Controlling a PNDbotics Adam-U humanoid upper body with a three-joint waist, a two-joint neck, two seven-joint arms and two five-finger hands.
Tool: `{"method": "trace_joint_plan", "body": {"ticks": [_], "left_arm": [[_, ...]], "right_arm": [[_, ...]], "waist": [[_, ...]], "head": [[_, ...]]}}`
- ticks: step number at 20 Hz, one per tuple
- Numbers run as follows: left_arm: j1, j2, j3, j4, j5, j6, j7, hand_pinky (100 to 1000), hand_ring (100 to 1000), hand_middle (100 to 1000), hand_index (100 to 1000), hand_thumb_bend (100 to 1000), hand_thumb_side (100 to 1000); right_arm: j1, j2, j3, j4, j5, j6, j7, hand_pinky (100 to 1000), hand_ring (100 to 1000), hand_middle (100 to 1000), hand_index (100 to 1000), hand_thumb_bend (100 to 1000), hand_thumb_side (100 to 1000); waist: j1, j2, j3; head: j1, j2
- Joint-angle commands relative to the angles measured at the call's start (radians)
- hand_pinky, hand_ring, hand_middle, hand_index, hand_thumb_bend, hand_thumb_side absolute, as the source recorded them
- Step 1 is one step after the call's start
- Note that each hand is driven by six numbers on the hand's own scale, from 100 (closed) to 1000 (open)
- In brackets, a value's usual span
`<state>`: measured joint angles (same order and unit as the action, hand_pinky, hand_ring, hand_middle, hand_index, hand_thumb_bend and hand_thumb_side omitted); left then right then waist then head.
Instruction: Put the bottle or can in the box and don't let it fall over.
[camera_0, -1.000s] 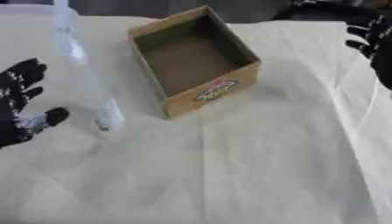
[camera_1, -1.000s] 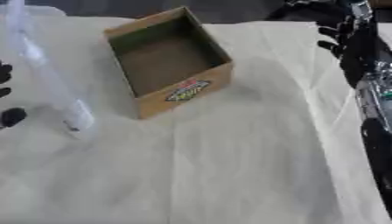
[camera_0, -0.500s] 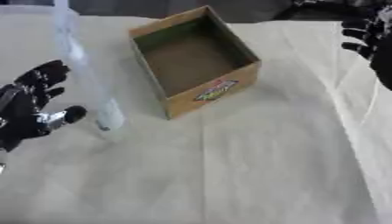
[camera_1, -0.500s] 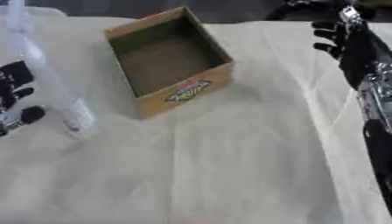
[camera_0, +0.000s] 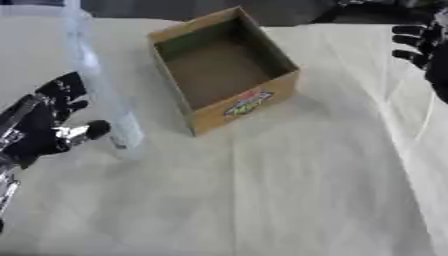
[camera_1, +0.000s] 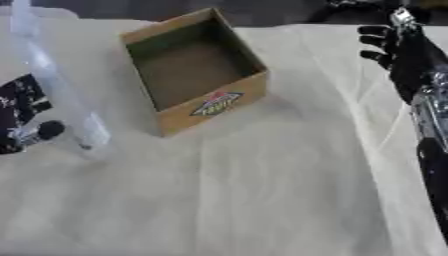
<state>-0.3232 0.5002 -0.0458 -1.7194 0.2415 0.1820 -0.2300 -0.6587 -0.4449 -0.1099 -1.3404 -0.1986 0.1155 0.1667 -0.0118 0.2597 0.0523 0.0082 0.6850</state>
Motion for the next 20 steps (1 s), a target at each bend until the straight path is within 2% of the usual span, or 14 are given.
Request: {"method": "trace_joint_plan", "body": {"ticks": [1, 12, 20], "left_arm": [[-0.021, 0.009, 0.0, 0.002, 0.007, 0.002, -0.004, 1000, 1000, 906, 952, 740, 251], [-0.071, -0.015, -0.021, 0.053, 0.018, 0.006, -0.02, 1000, 1000, 909, 946, 744, 249], [-0.097, -0.019, -0.05, 0.074, -0.037, -0.002, -0.057, 1000, 1000, 901, 934, 769, 217]], "right_arm": [[-0.015, -0.021, -0.003, -0.016, -0.008, 0.003, 0.0, 878, 917, 799, 979, 256, 937], [-0.015, -0.019, -0.001, -0.009, -0.006, 0.009, 0.002, 876, 914, 798, 978, 262, 952], [-0.016, -0.016, 0.0, -0.007, -0.006, 0.013, 0.002, 876, 914, 797, 977, 261, 957]], "waist": [[0.002, -0.025, -0.002], [0.001, -0.023, -0.003], [0.001, -0.021, -0.006]], "head": [[0.005, -0.001], [0.011, -0.001], [0.015, -0.004]]}}
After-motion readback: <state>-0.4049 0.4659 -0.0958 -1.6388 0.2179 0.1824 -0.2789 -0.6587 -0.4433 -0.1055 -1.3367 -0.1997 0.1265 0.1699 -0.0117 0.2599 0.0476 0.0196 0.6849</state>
